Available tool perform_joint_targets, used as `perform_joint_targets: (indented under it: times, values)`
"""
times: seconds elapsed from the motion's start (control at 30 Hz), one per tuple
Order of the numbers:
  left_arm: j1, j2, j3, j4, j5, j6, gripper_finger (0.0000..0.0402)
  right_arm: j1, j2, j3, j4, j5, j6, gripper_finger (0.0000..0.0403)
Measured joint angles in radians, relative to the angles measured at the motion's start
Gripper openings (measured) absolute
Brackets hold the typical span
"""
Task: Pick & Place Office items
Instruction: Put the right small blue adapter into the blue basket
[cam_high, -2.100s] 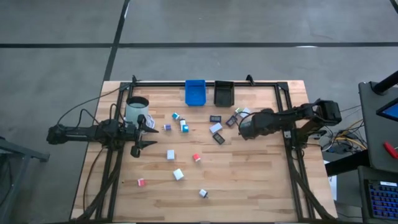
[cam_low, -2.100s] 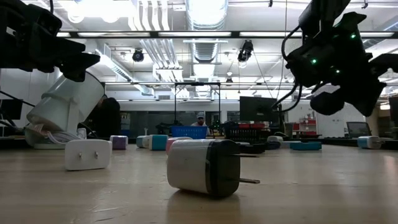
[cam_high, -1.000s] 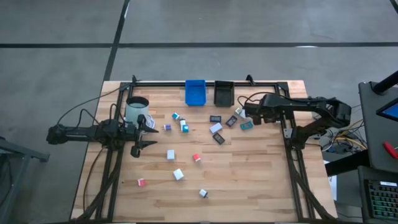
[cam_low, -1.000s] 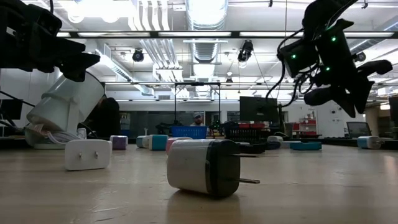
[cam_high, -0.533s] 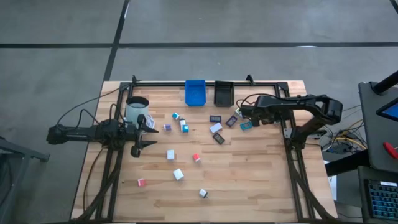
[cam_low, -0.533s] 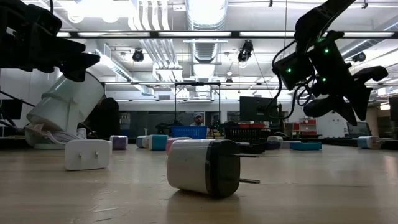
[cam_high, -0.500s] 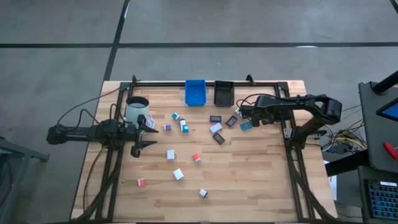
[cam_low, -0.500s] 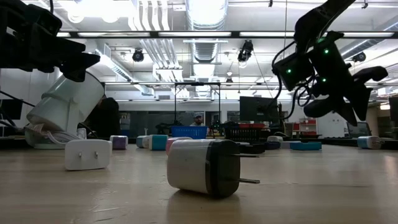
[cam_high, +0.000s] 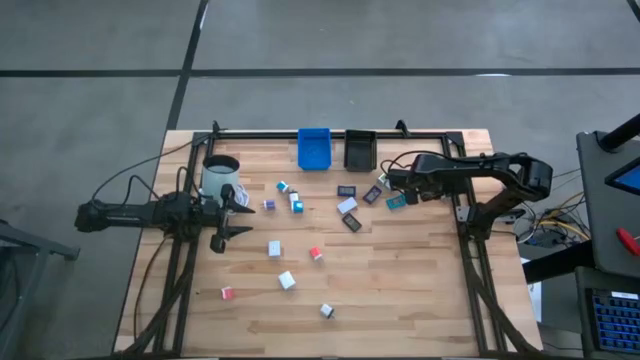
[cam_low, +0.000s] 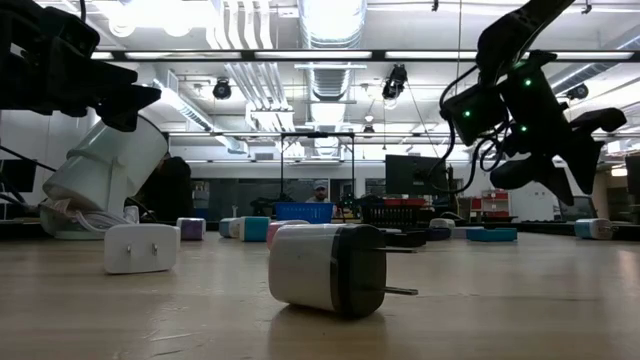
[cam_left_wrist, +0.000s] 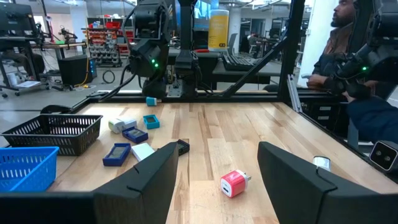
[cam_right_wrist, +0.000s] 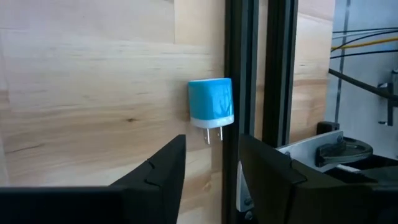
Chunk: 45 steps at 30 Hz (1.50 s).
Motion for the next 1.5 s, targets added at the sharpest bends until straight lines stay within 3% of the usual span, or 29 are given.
perform_joint_targets:
  times: [0.6,1.13,1.5]
  values:
    - [0.000,0.000,0.000,0.000,0.000,0.000,0.0227,0.011,-0.003,0.000,0.034,-0.022,-0.052,0.0236]
    - [0.000,0.000,0.000,0.000,0.000,0.000,0.0227,-0.067,-0.003,-0.068,0.040,-0.023,-0.010,0.0228]
    - [0.000,0.000,0.000,0.000,0.000,0.000,0.0227,-0.107,-0.002,-0.118,0.185,-0.021,-0.062,0.0224]
